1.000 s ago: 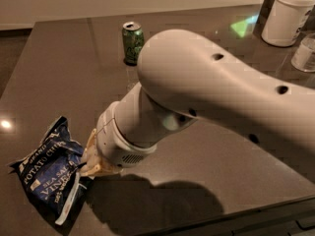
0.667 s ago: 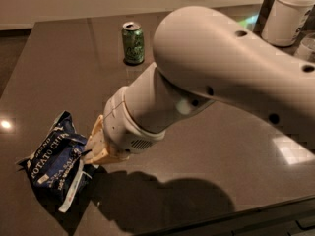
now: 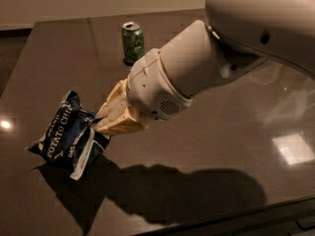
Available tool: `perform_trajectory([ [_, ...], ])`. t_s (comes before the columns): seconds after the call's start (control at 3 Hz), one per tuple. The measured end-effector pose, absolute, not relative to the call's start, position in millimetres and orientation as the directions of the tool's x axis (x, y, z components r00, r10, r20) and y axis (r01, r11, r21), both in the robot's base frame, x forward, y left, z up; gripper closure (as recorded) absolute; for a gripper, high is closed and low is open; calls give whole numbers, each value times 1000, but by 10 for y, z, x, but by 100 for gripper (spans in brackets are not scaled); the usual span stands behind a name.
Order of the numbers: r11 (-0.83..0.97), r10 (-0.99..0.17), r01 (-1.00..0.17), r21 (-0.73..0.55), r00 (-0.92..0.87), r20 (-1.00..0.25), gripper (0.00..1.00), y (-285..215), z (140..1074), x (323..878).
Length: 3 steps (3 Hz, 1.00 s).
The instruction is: Pick blue chip bag
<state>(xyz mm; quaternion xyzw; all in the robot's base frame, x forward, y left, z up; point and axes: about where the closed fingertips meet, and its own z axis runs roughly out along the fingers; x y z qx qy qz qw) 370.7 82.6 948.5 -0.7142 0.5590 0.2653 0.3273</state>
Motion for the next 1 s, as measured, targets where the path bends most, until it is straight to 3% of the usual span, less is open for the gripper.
perform_trajectory([
  [0.67,-114,-519,-979,-171,205,-829,100,469,9955,4078],
  [1.0,-114,-519,-979,-171,206,-829,100,469,9955,4078],
])
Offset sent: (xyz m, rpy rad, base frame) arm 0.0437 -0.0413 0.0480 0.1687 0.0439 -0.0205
